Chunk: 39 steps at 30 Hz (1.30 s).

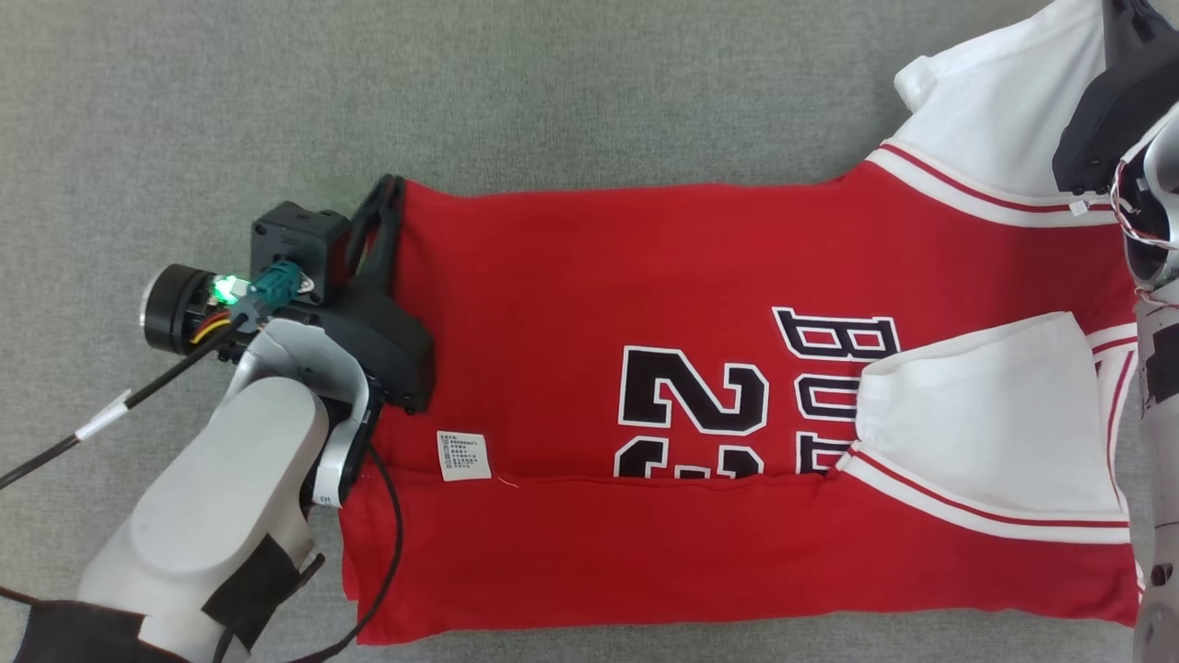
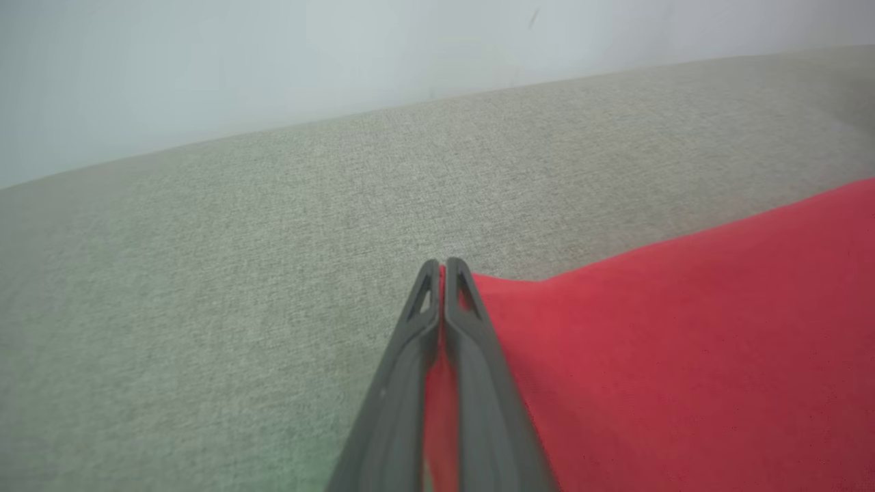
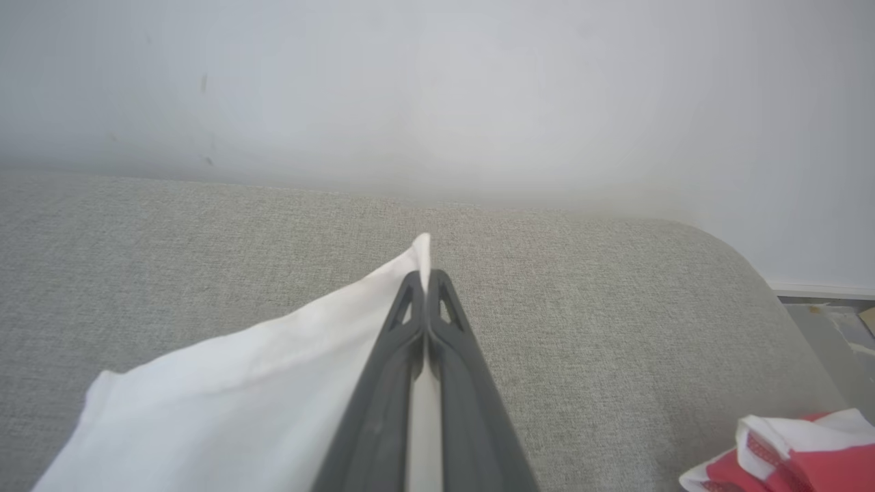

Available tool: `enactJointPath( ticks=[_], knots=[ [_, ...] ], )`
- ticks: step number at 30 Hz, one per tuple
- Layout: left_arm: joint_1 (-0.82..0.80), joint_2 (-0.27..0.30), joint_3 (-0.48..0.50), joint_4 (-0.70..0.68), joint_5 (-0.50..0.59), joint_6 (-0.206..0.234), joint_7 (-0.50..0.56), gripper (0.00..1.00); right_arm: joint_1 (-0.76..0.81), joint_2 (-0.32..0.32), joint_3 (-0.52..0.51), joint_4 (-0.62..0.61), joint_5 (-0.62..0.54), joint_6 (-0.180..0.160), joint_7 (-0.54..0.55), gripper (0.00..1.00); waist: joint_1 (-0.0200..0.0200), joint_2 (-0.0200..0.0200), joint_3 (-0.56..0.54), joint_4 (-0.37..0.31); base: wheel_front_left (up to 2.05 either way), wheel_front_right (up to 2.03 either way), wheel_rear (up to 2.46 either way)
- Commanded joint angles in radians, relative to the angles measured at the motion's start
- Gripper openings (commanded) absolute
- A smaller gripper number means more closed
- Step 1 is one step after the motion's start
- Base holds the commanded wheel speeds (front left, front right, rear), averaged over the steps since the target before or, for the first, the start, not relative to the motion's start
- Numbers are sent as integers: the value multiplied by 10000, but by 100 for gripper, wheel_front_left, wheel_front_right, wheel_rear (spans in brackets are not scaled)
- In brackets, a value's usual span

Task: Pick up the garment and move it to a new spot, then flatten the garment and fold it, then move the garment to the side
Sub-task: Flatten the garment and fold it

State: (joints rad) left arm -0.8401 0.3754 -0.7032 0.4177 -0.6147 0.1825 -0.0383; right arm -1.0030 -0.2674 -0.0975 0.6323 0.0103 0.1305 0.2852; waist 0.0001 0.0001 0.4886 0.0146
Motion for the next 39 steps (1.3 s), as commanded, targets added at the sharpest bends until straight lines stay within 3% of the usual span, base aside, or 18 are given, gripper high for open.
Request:
enactJointPath(
  ticks=[1, 6, 16, 24, 39],
  knots=[
    [60, -32, -79, 59, 11, -145, -59, 0, 152, -27, 1, -15, 269, -4, -305, 0, -1, -1, -246, -72, 0, 0, 0],
    [425, 115, -253, -207, -20, -311, -161, 0, 868, -188, 209, -636, 1240, -4, -765, 0, -1, -1, -622, -3, 0, 0, 0],
    [1821, 844, -661, -1174, 247, -271, -603, 0, 3740, -748, 206, -3284, 2692, -4, -4, 0, -1, -1, -1232, -151, 0, 0, 0],
    [2847, 1267, -751, -1438, 97, -75, -868, 0, 6064, -401, -220, -5192, 3053, -4, 718, 0, -1, -1, -1669, -381, 0, 0, 0],
    [4405, 1176, -702, -1370, -515, 353, -1293, 0, 8975, 479, -483, -6663, 3196, -4, 1701, 0, -1, -1, -2800, -747, 0, 0, 0]
  ],
)
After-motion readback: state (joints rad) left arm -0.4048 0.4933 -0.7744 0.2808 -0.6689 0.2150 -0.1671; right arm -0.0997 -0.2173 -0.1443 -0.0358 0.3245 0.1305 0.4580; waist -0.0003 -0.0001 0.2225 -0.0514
